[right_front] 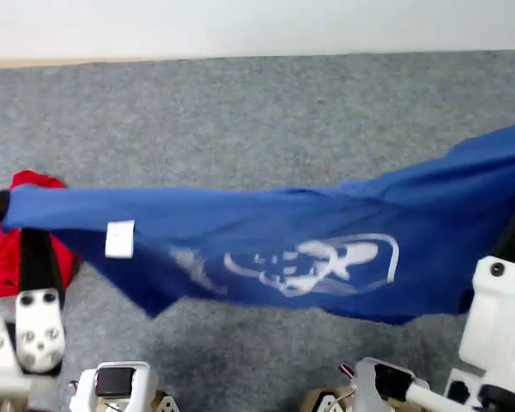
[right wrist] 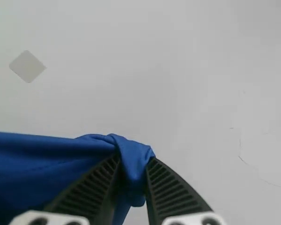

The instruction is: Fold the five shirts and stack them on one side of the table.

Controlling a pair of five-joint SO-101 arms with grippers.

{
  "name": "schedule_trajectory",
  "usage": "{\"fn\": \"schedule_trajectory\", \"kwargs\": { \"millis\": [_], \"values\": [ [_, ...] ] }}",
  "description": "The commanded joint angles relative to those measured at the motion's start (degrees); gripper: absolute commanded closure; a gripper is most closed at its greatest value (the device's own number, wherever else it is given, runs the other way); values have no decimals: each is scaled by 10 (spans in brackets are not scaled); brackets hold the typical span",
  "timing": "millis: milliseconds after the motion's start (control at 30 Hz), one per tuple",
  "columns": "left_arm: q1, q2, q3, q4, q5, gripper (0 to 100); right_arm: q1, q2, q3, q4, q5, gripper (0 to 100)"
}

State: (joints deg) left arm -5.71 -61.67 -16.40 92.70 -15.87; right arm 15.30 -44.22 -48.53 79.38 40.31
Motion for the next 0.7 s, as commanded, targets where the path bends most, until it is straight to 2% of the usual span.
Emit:
{"fn": "schedule_trajectory", "kwargs": {
  "millis": [0, 167, 333, 500, 667],
  "values": [
    [-3, -19, -3, 4, -4, 997, 6, -6, 4, 1, 6, 989],
    [-3, -19, 5, 4, -4, 997, 6, 0, 9, 7, 4, 989],
    [-2, 19, 87, -13, -4, 997, 6, 31, 88, 0, 3, 988],
    [-2, 61, 225, -98, -4, 997, -19, 79, 203, 0, 3, 988],
    [-2, 104, 380, -235, -4, 997, -49, 128, 324, -52, 3, 988]
  ]
}}
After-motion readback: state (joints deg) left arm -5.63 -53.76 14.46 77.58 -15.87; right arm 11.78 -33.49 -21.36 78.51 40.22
